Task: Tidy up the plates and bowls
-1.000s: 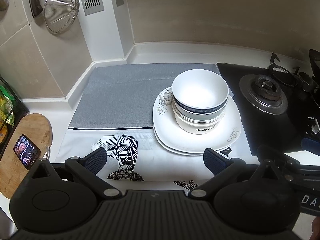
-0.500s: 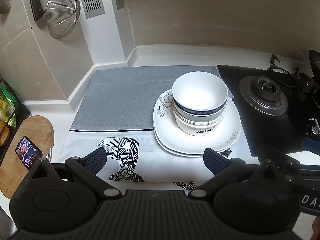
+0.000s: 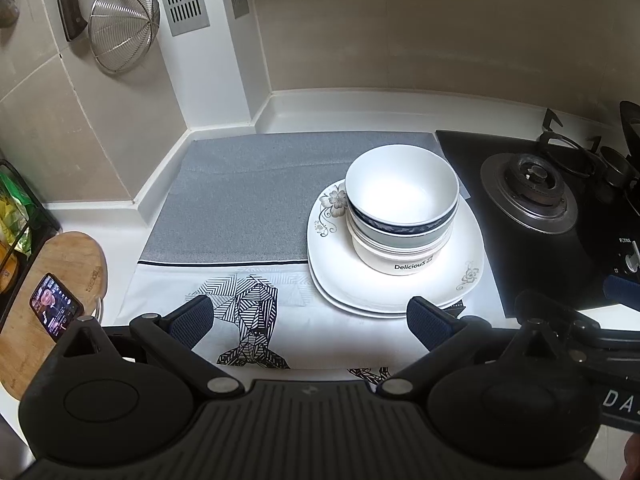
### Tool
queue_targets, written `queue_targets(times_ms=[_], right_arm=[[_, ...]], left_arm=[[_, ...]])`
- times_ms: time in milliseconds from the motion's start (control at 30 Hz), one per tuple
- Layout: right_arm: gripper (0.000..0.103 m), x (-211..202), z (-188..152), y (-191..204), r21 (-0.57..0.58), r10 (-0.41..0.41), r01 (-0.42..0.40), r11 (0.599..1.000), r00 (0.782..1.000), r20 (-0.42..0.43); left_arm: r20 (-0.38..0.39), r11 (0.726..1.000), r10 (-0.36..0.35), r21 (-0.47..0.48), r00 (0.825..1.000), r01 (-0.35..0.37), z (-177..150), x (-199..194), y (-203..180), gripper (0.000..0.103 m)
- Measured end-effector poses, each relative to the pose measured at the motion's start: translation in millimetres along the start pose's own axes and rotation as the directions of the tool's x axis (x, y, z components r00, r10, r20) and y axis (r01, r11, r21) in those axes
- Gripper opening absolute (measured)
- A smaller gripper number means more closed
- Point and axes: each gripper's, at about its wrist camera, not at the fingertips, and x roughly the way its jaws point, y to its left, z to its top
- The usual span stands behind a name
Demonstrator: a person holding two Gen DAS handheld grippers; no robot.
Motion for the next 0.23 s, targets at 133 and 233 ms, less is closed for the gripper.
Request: queue_targets(times_ms=[133,233], right_arm=[[0.103,4.3,4.6,-2.0,0.001,0.002,-0.002,1.0,1.0,-0.001],[0.103,8.6,8.9,-4.7,0.004,0.003,-0.003,1.0,1.0,0.0]], left_arm=[[0.027,1.0,0.01,0.018,1.0,-0.01,3.4,-0.1,-2.5,0.103],[0.039,1.0,0.012,0.025,0.999,-0.013,6.9,1.0,-4.4,0.103]])
